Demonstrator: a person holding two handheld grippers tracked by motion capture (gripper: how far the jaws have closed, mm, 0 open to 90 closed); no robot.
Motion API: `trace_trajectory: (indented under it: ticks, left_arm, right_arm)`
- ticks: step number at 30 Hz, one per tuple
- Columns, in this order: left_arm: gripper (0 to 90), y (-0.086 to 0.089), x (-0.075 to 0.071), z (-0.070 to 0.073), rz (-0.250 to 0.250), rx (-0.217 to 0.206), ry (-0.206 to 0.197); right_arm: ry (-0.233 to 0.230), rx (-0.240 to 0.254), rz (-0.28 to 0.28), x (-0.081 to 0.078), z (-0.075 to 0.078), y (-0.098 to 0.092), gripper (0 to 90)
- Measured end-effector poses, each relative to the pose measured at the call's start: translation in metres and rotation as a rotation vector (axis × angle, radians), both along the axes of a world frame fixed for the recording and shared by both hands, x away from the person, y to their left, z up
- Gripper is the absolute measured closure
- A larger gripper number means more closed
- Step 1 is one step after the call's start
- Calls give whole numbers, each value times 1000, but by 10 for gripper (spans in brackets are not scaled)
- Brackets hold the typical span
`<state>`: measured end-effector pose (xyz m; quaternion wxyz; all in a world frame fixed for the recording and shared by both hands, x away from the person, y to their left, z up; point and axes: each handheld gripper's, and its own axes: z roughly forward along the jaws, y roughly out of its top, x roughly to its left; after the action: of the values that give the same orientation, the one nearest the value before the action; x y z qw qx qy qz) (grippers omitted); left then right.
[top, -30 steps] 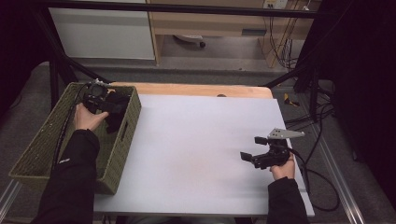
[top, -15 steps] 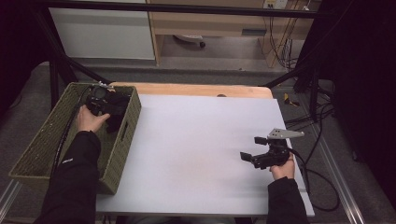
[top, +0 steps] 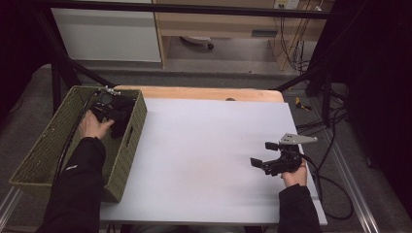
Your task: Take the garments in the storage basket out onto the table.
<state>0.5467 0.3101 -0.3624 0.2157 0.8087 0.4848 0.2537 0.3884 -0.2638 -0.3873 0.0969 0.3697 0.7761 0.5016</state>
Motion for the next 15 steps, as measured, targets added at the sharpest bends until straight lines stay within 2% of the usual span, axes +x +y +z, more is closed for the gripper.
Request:
trace_trajectory:
  ticks: [7, 11, 15]
  left_arm:
    - [523, 0, -4, 3, 16, 31, -5]
    - [565, -1, -5, 5, 32, 40, -5]
    - [594, 0, -7, 7, 41, 30, -7]
  right_arm:
    - [-5, 1, 2, 0, 0, -1, 14]
    - [-6, 0, 2, 0, 0, -1, 14]
    - [-5, 1, 0, 0, 1, -1, 14]
